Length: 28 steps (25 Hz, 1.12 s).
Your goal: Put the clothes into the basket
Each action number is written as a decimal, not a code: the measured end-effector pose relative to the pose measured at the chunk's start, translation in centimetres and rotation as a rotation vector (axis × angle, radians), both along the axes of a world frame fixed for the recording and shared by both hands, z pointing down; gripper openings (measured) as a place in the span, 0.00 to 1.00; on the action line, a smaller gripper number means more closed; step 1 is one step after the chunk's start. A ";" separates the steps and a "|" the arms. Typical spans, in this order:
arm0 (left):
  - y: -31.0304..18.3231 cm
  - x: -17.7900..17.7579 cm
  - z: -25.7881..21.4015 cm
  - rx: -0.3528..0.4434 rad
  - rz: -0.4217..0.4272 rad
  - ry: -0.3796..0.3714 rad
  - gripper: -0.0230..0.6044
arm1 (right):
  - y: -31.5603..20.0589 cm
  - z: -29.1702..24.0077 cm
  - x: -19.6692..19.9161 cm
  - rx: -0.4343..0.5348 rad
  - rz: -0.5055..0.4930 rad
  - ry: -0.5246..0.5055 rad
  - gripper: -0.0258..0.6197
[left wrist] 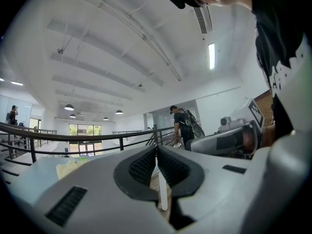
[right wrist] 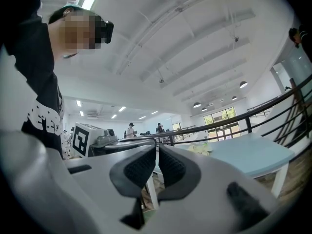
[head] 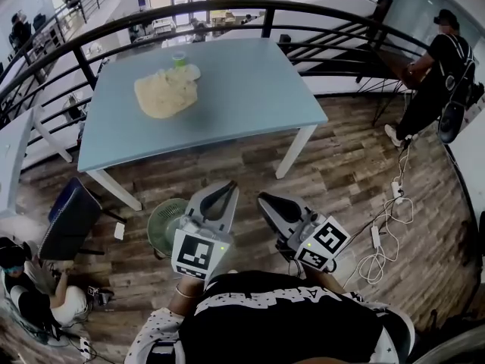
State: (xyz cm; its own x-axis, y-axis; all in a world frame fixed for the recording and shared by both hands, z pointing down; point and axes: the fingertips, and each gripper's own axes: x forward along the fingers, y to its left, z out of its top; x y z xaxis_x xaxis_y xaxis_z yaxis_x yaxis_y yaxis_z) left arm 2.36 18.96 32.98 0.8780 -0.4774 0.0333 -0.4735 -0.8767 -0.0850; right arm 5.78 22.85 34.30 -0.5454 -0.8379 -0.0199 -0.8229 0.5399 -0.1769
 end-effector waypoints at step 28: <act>-9.3 0.8 0.6 0.003 -0.150 -0.060 0.06 | -11.9 0.1 1.2 0.010 -0.172 -0.049 0.09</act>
